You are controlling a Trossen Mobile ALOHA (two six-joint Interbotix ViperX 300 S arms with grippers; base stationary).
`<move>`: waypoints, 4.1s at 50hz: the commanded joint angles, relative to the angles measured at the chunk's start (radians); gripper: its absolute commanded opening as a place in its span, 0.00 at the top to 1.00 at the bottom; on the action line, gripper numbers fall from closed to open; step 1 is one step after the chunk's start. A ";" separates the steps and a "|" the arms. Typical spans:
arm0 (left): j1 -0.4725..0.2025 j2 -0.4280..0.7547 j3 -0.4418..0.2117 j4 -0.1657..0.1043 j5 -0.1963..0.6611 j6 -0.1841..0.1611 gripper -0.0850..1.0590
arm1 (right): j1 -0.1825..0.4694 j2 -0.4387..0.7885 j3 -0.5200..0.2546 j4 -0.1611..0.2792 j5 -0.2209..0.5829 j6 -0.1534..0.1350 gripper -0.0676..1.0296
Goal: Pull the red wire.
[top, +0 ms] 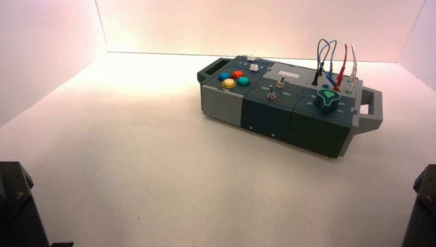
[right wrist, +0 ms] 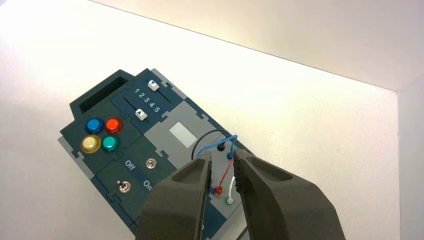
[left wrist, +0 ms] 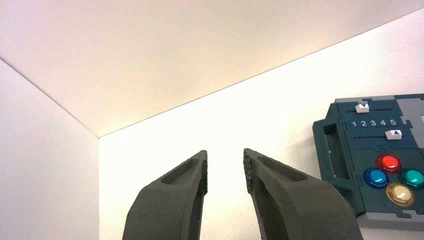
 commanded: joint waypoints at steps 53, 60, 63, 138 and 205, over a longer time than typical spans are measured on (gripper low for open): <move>0.008 0.049 -0.025 0.000 0.020 -0.003 0.57 | 0.025 0.245 -0.028 0.035 0.107 0.002 0.70; 0.008 0.063 -0.028 0.000 0.025 -0.003 0.57 | 0.023 0.296 -0.031 0.035 0.114 0.002 0.70; 0.008 0.080 -0.037 0.000 0.038 -0.002 0.57 | 0.025 0.334 -0.038 0.035 0.126 0.002 0.70; -0.129 0.167 -0.083 0.003 0.160 0.012 0.57 | 0.008 0.502 -0.074 0.008 0.118 0.000 0.67; -0.169 0.152 -0.078 0.005 0.164 0.014 0.57 | -0.069 0.623 -0.114 -0.021 0.064 -0.002 0.67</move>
